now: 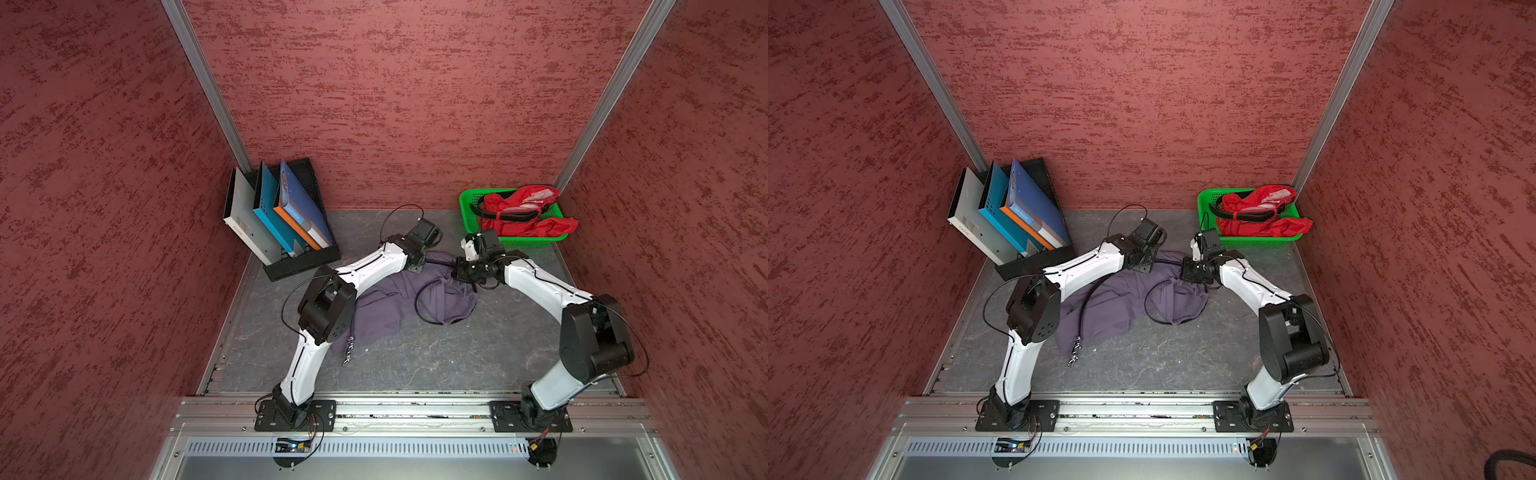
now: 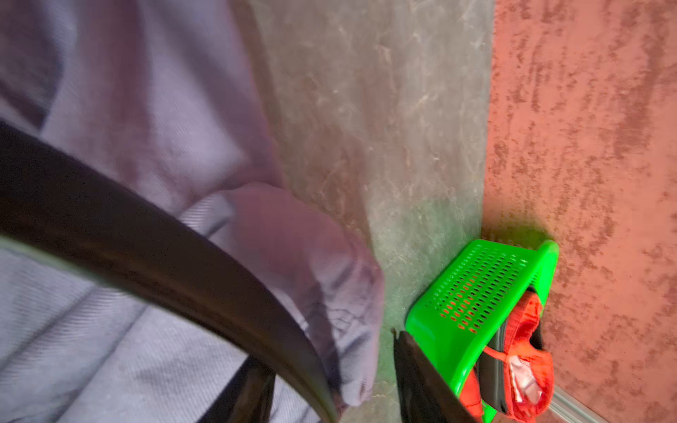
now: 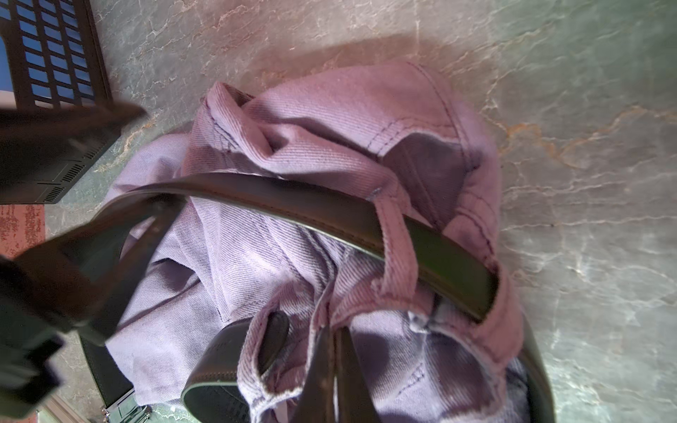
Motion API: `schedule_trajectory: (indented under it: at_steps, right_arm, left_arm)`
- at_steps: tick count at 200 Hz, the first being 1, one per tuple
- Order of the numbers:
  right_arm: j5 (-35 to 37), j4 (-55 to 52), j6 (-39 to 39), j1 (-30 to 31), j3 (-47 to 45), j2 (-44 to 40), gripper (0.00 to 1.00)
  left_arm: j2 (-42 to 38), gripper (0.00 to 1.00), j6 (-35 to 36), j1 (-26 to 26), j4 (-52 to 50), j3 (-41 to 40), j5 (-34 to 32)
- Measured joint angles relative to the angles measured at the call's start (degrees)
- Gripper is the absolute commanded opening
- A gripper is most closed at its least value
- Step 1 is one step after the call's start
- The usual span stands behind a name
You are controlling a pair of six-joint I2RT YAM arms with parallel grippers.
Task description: Remove the belt from the trousers
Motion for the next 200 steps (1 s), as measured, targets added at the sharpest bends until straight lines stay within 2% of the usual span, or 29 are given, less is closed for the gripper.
schedule_trajectory:
  at_steps: [9, 31, 52, 81, 107, 140, 165, 200]
  right_arm:
    - [0.0, 0.0, 0.0, 0.0, 0.0, 0.0, 0.00]
    - [0.0, -0.2, 0.0, 0.0, 0.0, 0.0, 0.00]
    - [0.0, -0.3, 0.0, 0.0, 0.0, 0.0, 0.00]
    - [0.0, -0.4, 0.0, 0.0, 0.0, 0.0, 0.00]
    - [0.0, -0.4, 0.0, 0.0, 0.0, 0.0, 0.00]
    - [-0.3, -0.4, 0.0, -0.6, 0.0, -0.1, 0.00]
    - [-0.3, -0.6, 0.0, -0.9, 0.5, -0.2, 0.00]
    - [0.7, -1.3, 0.0, -1.4, 4.7, 0.5, 0.00]
  left_arm:
    - [0.0, 0.29, -0.2, 0.0, 0.3, -1.1, 0.2]
    - [0.1, 0.17, -0.6, 0.2, 1.0, -2.5, 0.7]
    - [0.2, 0.00, -0.1, 0.5, 2.0, -2.5, 1.0]
    - [0.0, 0.00, 3.5, 0.6, 4.2, -2.5, -0.2]
    - [-4.1, 0.00, 11.0, 0.7, 8.5, -3.9, -2.5]
    - [-16.8, 0.00, 27.9, 1.2, 13.7, -3.2, -8.0]
    - [-25.7, 0.00, 39.7, 3.0, 14.9, 3.3, -10.7]
    - [-35.5, 0.00, 50.2, 8.2, 15.8, 7.7, -11.8]
